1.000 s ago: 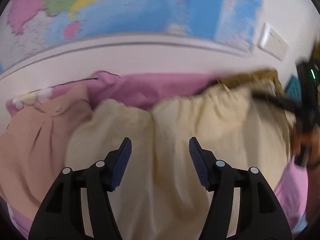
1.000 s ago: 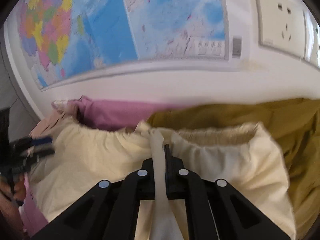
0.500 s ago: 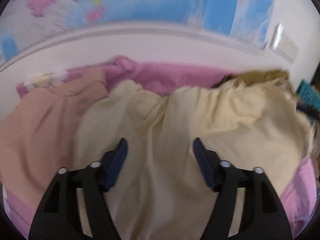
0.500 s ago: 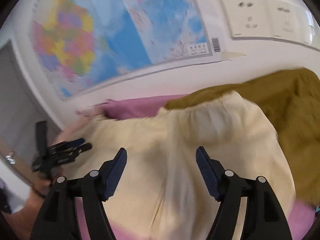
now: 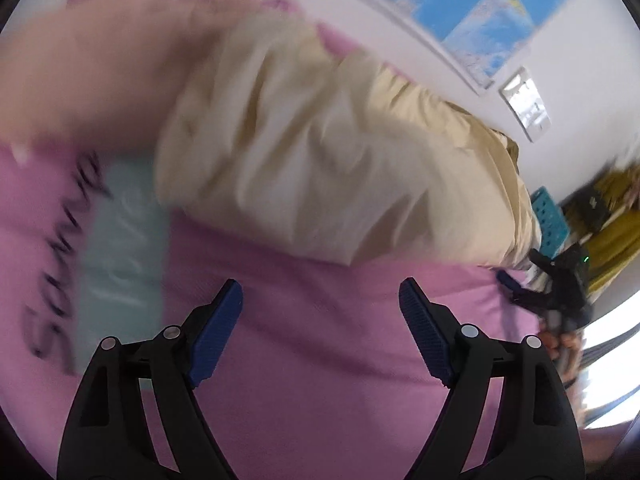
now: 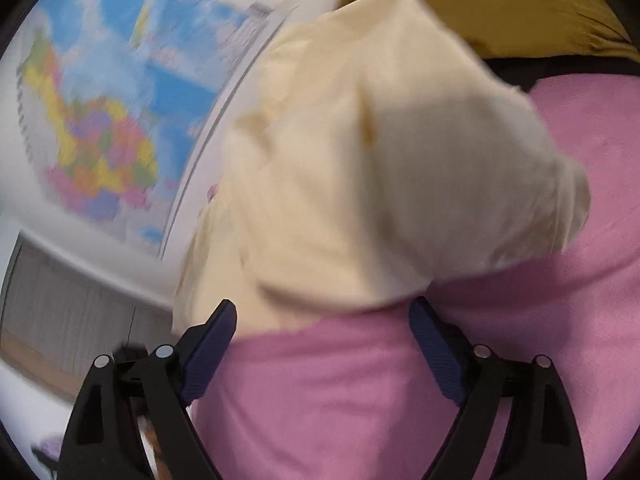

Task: Fold large clothes
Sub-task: 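Fold the held hem over the shirt bundle with both grippers, then release the shirt and withdraw both grippers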

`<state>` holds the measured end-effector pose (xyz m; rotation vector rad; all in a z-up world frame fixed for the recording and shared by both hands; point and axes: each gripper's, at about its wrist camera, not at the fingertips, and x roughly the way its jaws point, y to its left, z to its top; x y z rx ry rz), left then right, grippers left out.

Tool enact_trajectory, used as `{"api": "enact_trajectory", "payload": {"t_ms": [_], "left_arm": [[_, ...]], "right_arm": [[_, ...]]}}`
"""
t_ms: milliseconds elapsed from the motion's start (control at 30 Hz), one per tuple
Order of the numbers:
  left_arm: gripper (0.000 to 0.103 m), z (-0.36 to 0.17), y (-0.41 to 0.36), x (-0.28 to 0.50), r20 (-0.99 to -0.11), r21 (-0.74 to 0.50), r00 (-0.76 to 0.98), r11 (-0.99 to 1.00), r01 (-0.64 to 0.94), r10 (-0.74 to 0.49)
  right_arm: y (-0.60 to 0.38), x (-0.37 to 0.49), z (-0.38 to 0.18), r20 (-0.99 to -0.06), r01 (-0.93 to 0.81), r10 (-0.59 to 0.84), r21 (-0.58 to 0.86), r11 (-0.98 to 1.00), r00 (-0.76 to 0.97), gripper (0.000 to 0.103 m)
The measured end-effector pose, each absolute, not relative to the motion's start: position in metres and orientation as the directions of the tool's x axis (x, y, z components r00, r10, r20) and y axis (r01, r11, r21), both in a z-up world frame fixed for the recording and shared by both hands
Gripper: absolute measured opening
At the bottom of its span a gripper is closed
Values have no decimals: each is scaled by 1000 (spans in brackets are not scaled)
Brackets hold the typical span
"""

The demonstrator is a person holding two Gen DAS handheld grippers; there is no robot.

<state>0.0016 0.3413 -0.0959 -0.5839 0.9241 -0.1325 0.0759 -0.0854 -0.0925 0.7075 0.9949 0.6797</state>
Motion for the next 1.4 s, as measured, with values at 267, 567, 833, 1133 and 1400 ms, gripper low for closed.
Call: {"api": "enact_trajectory", "payload": {"t_ms": [267,567,833,1133,1400], "left_arm": [[97,-98,344,40,-623,-664,658,731,-158,-423],[13,-68,347,29,-543,-725,708,677,-125,-452],[34,-65,327,-44,-634,-621,631,780,-72,-447],[67,-32,302,-88,-715,-325,677,940,-104,-172],[90,22,253,-107,-629,5,774,996,-88,71]], "right_arm": [[-77,98,-91,-489,-76,682,781,620,544,88],[-91,83,-42,-371,-259,776,794,550,511,15],[-117,21,-36,-486,-291,773,733,615,408,30],[-132,-5,-50,-639,-304,663,590,748,390,77],[-154,-58,6,-603,-501,627,393,771,493,77]]}}
